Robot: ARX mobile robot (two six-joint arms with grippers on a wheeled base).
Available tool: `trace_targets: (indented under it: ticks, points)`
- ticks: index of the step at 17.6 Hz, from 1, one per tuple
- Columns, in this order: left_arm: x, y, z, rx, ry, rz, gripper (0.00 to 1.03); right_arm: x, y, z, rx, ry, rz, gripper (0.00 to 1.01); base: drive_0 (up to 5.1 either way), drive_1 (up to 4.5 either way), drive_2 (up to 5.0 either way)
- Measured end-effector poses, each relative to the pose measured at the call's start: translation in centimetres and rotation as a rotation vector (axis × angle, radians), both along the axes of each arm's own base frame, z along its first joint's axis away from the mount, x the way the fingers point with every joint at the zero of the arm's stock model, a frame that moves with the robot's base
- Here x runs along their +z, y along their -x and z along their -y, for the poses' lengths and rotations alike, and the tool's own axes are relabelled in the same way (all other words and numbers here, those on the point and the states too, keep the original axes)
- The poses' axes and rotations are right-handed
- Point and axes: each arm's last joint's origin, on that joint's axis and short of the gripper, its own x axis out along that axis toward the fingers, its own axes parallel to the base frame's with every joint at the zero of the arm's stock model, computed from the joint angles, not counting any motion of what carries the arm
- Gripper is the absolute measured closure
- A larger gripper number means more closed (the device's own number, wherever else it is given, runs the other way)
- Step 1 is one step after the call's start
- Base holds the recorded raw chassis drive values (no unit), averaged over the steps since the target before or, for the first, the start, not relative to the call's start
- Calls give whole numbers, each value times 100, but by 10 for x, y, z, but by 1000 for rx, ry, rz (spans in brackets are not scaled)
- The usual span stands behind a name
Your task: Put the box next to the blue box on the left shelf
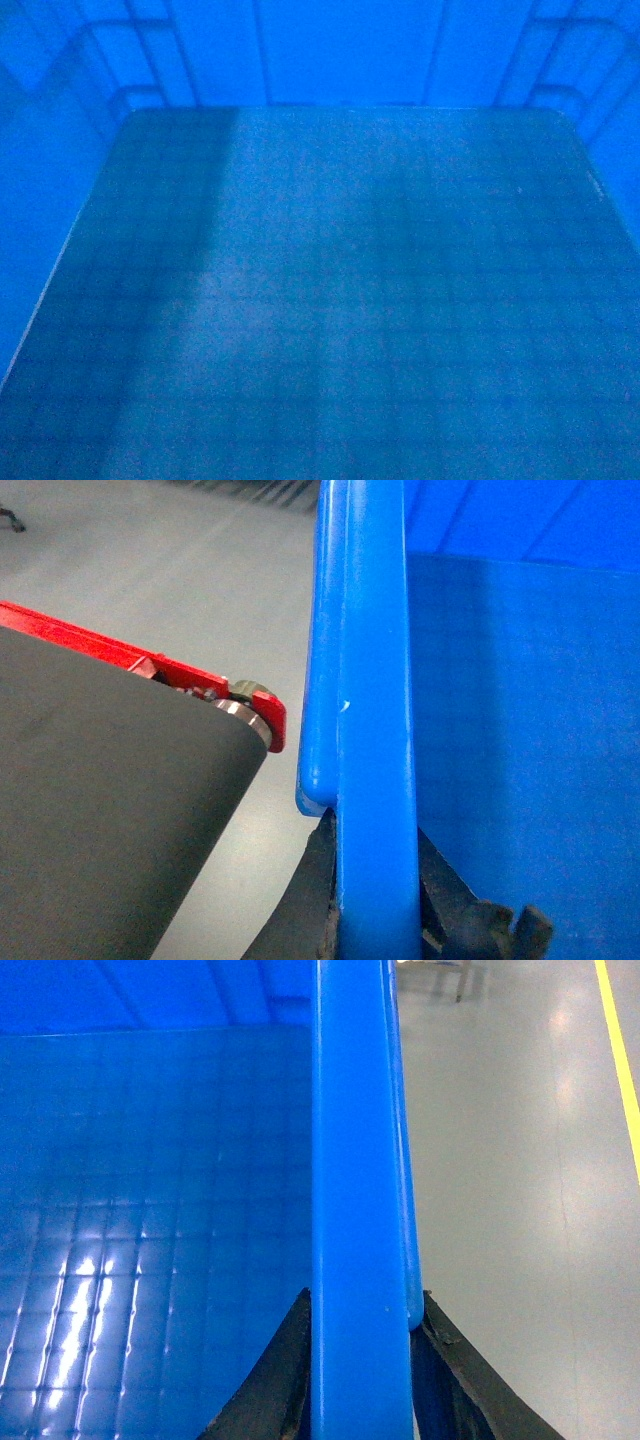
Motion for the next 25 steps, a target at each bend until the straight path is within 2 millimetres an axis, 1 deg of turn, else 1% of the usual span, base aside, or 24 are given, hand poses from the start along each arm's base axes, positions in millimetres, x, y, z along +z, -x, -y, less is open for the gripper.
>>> trace_targets:
  ticks: [16,25]
  points:
    - [0,0,0,-2,1,0,94,0,0,0,1,1,0,80,-159,-159,-159]
    - [0,0,0,-1,-1,-1,94,0,0,0,0,2,0,80,0,0,0]
